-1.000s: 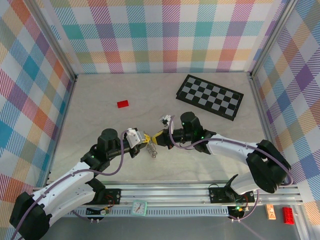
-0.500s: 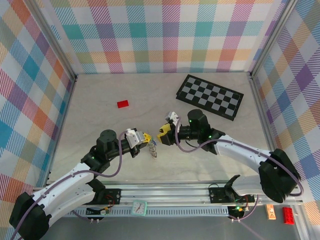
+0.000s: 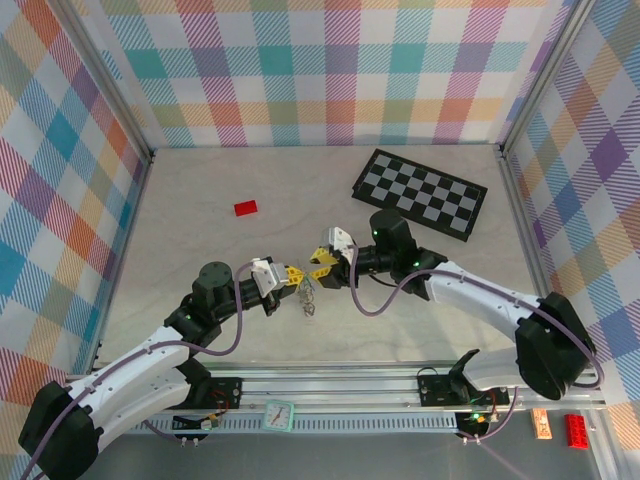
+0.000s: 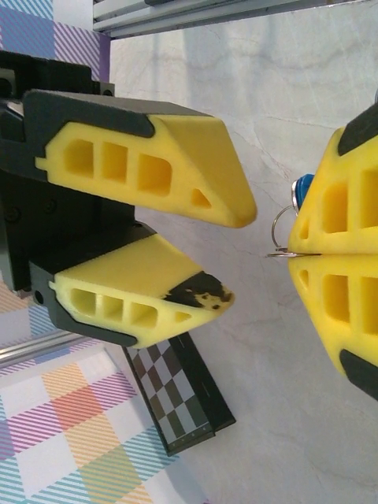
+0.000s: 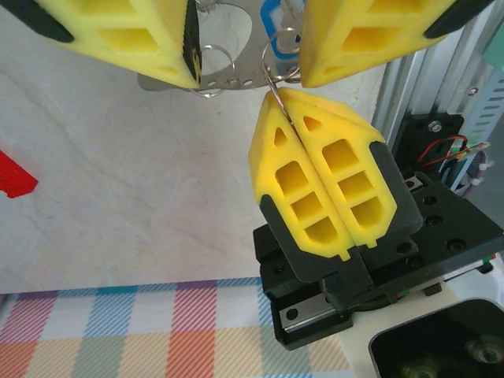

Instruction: Put the keys on the keyring

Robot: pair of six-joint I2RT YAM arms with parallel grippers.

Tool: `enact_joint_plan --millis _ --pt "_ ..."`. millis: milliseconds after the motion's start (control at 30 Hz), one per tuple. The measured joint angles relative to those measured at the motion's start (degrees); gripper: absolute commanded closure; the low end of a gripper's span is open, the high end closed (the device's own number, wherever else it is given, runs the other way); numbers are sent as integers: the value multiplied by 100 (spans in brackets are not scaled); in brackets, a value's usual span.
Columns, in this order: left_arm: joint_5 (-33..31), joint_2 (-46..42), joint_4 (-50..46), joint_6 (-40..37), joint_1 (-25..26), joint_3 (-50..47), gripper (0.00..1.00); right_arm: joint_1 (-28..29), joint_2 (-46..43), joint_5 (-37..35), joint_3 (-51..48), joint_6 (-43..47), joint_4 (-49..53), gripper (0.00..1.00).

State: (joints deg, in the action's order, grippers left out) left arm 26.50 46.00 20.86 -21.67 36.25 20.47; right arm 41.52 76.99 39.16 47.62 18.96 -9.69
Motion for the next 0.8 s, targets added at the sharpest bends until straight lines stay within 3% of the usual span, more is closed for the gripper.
enact_joint_plan --millis 633,800 --pt "39 31 184 92 -2 -50 100 0 507 457 225 153 87 82" --pt "31 57 188 131 -2 -52 100 -13 549 612 227 168 85 99"
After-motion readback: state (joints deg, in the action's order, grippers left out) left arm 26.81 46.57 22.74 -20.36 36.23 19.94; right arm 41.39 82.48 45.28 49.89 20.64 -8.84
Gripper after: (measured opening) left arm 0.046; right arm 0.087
